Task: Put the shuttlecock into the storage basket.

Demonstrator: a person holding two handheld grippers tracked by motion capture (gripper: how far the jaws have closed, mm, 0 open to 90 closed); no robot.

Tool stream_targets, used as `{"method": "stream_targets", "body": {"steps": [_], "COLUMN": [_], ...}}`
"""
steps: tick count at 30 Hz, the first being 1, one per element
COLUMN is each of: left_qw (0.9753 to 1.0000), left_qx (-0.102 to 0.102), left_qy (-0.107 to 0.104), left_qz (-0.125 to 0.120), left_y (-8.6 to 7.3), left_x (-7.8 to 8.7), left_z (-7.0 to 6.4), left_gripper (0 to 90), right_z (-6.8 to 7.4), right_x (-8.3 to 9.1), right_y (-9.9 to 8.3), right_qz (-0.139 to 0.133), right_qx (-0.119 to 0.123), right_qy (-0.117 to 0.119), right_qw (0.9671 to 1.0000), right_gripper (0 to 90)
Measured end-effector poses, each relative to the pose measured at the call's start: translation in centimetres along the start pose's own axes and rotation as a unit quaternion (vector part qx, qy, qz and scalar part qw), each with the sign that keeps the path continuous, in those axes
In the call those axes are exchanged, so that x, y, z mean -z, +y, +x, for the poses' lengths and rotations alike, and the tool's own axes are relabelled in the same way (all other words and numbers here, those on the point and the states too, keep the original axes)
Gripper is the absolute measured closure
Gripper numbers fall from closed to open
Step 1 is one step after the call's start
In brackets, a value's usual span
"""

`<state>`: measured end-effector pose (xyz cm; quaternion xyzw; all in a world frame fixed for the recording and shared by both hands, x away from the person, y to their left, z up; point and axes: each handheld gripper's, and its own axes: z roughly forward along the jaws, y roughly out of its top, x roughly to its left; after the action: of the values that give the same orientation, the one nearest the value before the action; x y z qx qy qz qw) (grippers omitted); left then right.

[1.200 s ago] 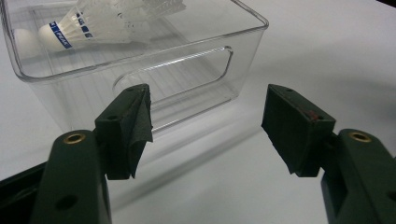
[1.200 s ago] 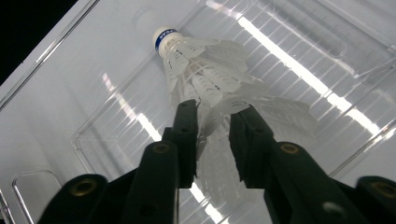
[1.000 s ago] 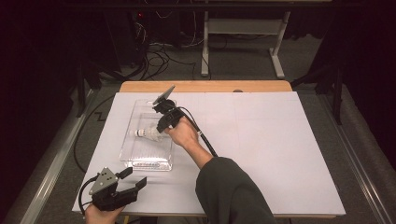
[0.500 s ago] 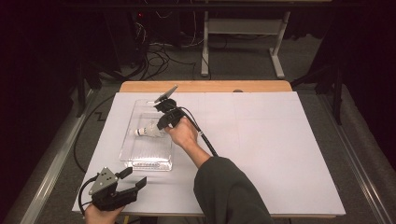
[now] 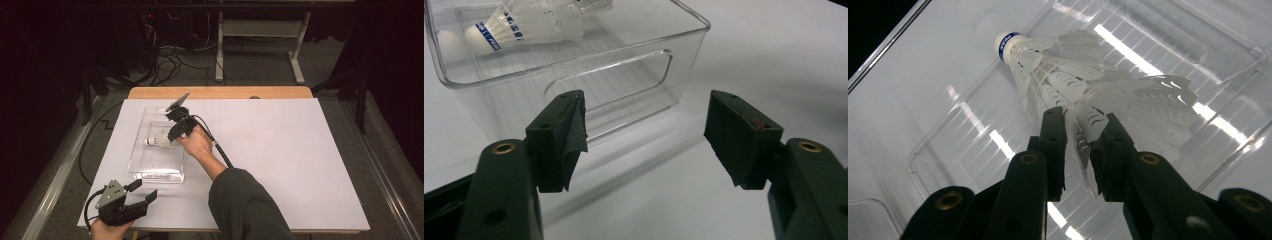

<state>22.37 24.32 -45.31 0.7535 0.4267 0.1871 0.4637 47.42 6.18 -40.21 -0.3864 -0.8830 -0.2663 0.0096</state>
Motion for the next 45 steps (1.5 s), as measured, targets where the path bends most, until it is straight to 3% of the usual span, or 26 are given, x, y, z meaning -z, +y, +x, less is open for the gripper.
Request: {"method": "stream_targets", "body": {"steps": [6, 11, 13, 25, 32, 45], "left_qw": [1.0, 1.0, 1.0, 1.0, 1.0, 1.0], "left_qx": [0.001, 0.0, 0.001, 0.0, 0.0, -0.001], "left_qy": [-0.003, -0.003, -0.003, -0.004, -0.004, -0.001], "left_qz": [-0.001, 0.0, 0.0, 0.0, 0.0, 0.001], "left_y": [0.0, 0.0, 0.0, 0.0, 0.0, 0.0], "left_x": [-0.1, -0.1, -0.1, -0.1, -0.1, -0.1], "left_z": [0.0, 0.0, 0.0, -0.1, 0.0, -0.1], "left_gripper": [33.7, 33.8, 33.8, 33.7, 33.8, 33.8], "right_z": [-0.1, -0.2, -0.1, -0.1, 0.5, 0.5], "right_x": [1.0, 1.8, 1.7, 0.9, 0.9, 2.6], "right_y": [0.0, 0.0, 0.0, -0.1, -0.3, -0.5], "right_qz": [-0.003, -0.009, -0.005, 0.012, 0.014, -0.003], "right_qx": [-0.004, -0.002, -0.002, -0.009, 0.003, 0.013], "right_qy": [-0.005, -0.01, -0.01, -0.023, -0.027, -0.053], "right_qw": [1.0, 0.9999, 0.9999, 0.9996, 0.9995, 0.9985], "right_gripper": [75.4, 86.2, 90.0, 90.0, 77.5, 74.1]}}
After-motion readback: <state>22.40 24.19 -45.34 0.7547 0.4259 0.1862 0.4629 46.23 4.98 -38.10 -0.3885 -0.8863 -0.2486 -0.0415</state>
